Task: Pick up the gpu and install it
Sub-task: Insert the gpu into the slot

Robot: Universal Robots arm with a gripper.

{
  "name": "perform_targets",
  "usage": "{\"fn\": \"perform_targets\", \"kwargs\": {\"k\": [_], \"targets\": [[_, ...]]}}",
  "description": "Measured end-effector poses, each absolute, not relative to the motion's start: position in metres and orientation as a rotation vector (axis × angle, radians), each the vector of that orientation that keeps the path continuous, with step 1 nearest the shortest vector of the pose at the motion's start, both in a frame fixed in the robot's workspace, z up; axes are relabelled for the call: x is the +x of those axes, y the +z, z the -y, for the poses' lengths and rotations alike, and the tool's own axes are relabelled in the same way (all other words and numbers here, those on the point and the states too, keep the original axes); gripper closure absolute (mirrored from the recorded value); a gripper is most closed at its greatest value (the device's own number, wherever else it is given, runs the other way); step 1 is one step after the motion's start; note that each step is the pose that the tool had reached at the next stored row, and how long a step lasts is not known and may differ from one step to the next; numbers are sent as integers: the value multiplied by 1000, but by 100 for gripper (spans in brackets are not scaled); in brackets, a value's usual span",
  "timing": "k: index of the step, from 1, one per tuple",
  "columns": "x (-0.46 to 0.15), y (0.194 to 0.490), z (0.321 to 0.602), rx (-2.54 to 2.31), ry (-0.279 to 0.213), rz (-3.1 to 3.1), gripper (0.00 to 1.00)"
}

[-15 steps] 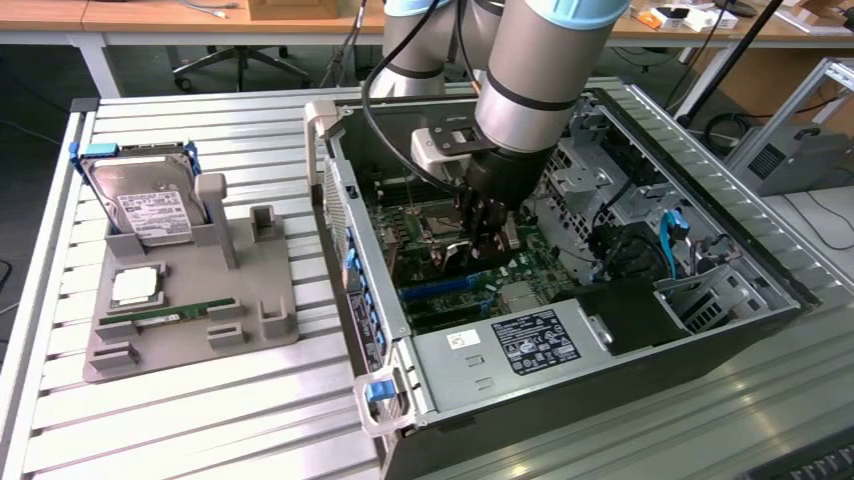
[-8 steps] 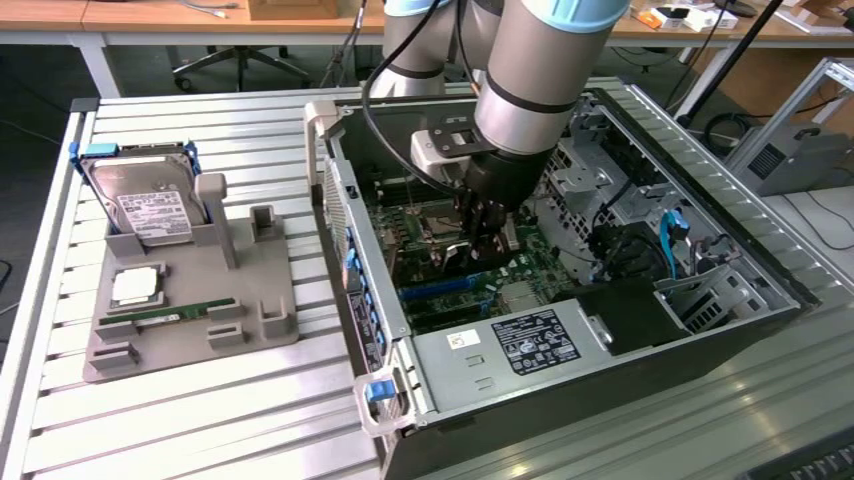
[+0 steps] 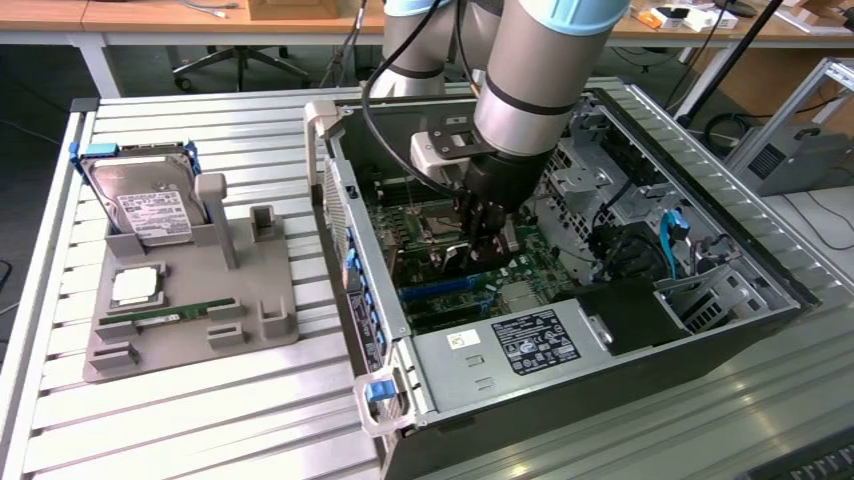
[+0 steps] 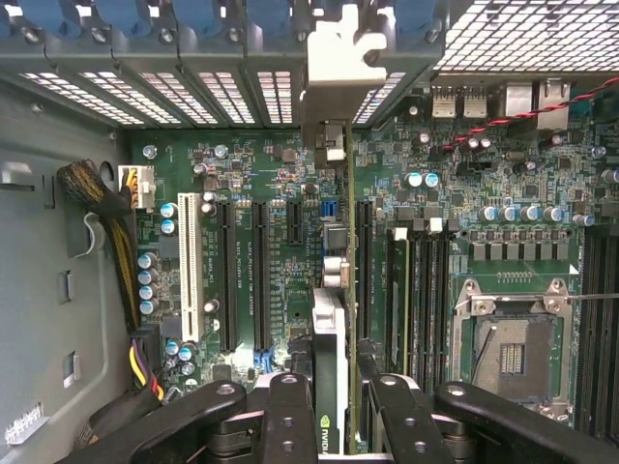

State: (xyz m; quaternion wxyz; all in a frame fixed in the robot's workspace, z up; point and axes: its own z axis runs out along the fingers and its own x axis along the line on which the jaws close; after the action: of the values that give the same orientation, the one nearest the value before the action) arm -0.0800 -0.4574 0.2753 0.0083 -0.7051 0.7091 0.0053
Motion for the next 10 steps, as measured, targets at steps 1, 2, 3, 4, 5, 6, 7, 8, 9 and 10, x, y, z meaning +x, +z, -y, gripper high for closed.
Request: {"fn": "perform_targets", "kwargs": {"k": [1,2,3,4,5,6,7,8,9,10], "targets": [[-80,275,457,-2204,16,-2216,73],[-80,275,457,-2204,16,-2216,73],[-80,275,457,-2203,17,-2216,73],[-80,275,457,-2204,16,-2216,73],[-80,274,457,-2203,17,-2216,73],[-80,274,457,-2203,17,-2216,73],[-80,274,457,-2203,16,-2216,73],[-80,274,457,-2203,16,-2216,73],[-80,274,457,-2204,16,-2216,73],[-80,274,457,-2203,16,-2216,73]]}}
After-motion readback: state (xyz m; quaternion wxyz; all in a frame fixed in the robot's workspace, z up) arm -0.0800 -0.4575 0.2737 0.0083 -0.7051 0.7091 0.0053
